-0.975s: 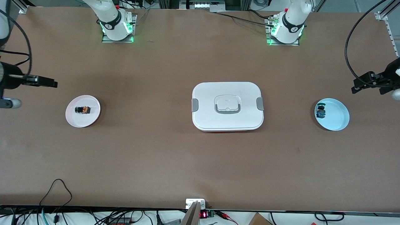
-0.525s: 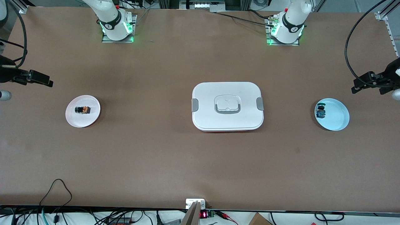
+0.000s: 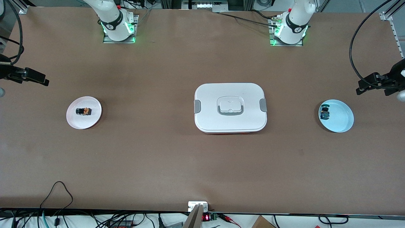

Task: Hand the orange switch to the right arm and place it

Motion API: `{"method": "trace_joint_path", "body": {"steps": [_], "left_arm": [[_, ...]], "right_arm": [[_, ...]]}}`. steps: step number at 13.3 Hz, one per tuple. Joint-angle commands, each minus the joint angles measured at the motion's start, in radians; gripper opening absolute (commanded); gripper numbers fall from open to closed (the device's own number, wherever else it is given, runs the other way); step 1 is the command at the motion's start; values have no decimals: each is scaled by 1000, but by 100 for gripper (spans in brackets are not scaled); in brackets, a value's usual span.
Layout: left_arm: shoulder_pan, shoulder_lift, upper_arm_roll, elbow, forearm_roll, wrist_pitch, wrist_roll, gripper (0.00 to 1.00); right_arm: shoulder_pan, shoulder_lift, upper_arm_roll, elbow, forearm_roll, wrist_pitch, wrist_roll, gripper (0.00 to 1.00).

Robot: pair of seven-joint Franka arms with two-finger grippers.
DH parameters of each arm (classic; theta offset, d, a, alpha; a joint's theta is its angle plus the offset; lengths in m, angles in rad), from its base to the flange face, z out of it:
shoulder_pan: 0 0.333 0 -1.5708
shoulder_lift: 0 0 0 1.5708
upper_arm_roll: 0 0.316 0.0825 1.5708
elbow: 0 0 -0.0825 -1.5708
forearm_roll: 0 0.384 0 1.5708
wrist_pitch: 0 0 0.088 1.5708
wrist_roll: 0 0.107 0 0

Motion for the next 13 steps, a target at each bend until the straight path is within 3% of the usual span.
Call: {"method": "trace_joint_path", "body": {"steps": [1,4,13], "left_arm": [[5,16,-5,34,26,-23,4,100],[5,16,-5,34,26,-24,4,100],[5,18,-5,34,26,-23,4,100]], "right_arm": [[-30,-30,37,-30,-7,8,-22,100],[19,-56,-6,-39,-9,4,-47,100],[16,-73,-1,-39,-12,-38,4,100]]}}
